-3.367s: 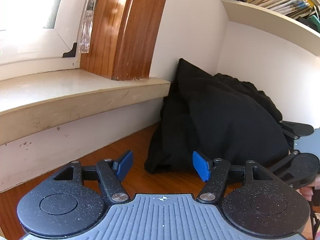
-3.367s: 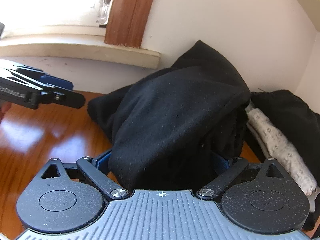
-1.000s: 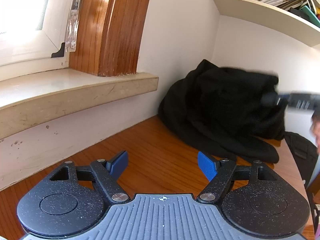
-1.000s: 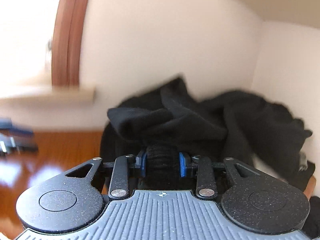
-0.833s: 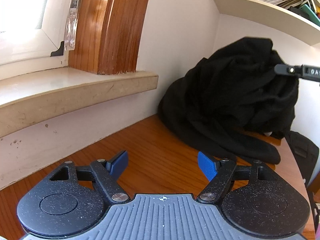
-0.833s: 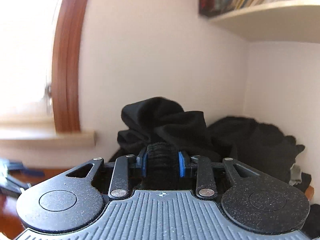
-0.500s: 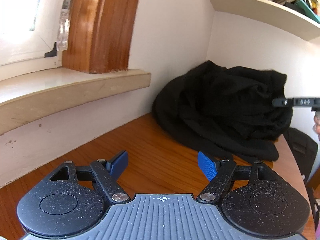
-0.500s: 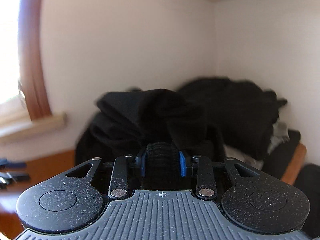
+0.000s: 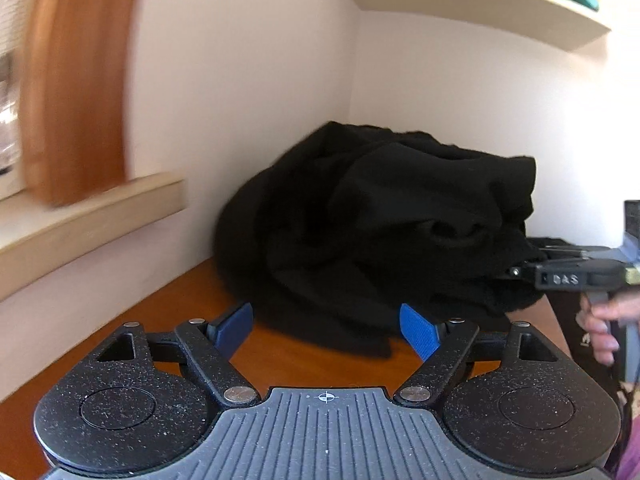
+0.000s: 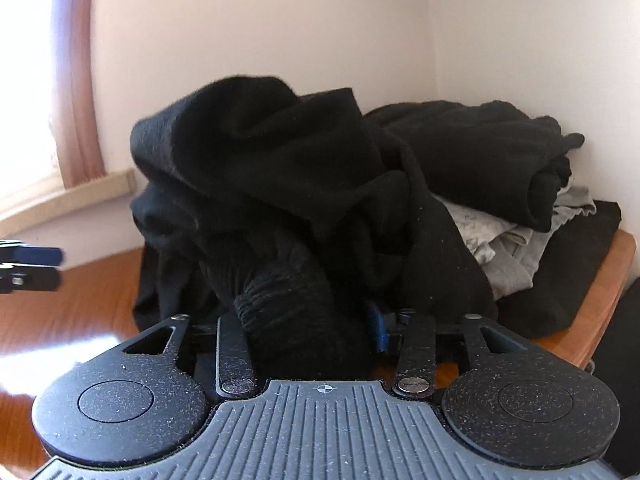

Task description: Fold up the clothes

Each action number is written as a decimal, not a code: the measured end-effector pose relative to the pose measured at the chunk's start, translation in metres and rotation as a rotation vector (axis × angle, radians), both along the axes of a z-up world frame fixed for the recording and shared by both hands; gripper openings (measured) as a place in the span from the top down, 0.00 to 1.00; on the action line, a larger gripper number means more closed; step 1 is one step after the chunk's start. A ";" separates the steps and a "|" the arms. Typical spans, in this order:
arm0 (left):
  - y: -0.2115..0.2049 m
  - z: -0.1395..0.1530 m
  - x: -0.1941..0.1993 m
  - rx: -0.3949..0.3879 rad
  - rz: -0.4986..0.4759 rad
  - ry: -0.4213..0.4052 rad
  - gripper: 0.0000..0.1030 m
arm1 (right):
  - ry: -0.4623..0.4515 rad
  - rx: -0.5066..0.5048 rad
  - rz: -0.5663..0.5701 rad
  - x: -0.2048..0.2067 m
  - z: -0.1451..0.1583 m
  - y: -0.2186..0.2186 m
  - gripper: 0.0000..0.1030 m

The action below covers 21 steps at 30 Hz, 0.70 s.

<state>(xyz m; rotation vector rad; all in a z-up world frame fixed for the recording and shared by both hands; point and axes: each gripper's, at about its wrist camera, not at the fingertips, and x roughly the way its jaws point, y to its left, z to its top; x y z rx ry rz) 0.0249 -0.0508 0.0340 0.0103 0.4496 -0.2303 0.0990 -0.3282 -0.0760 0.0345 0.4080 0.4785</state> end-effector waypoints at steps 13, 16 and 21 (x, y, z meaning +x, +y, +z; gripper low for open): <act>-0.072 0.017 0.094 0.134 -0.033 -0.050 0.38 | -0.165 0.056 0.076 -0.022 0.054 -0.018 0.82; -0.072 0.025 0.101 0.073 -0.012 -0.062 0.37 | -0.239 0.092 0.081 -0.030 0.081 -0.023 0.84; -0.077 0.029 0.103 -0.003 -0.090 -0.012 0.77 | -0.283 0.097 0.077 -0.040 0.109 -0.031 0.86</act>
